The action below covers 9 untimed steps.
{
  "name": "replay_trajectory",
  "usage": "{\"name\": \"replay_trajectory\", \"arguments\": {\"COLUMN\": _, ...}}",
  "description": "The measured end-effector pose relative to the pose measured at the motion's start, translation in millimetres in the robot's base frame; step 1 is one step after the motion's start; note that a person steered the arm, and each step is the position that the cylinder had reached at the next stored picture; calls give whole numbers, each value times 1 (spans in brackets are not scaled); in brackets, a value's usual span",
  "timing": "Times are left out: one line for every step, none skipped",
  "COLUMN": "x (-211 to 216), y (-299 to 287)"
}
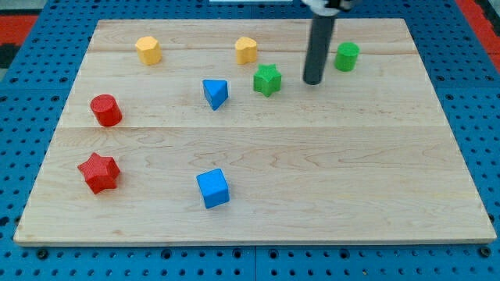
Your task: Move your arm diagonally right to the blue cube
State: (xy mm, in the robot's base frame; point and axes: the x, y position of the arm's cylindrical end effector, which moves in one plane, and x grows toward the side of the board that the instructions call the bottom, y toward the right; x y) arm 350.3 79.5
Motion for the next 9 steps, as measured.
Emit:
{"name": "replay_trajectory", "arguments": {"x": 59, "y": -25}}
{"name": "replay_trajectory", "arguments": {"x": 122, "y": -26}}
{"name": "replay_trajectory", "arguments": {"x": 130, "y": -40}}
{"name": "replay_trajectory", "arguments": {"x": 130, "y": -53}}
{"name": "replay_trajectory", "arguments": {"x": 125, "y": -53}}
{"name": "replay_trajectory", "arguments": {"x": 143, "y": -43}}
{"name": "replay_trajectory", "arguments": {"x": 143, "y": -52}}
{"name": "replay_trajectory", "arguments": {"x": 143, "y": -55}}
{"name": "replay_trajectory", "arguments": {"x": 138, "y": -56}}
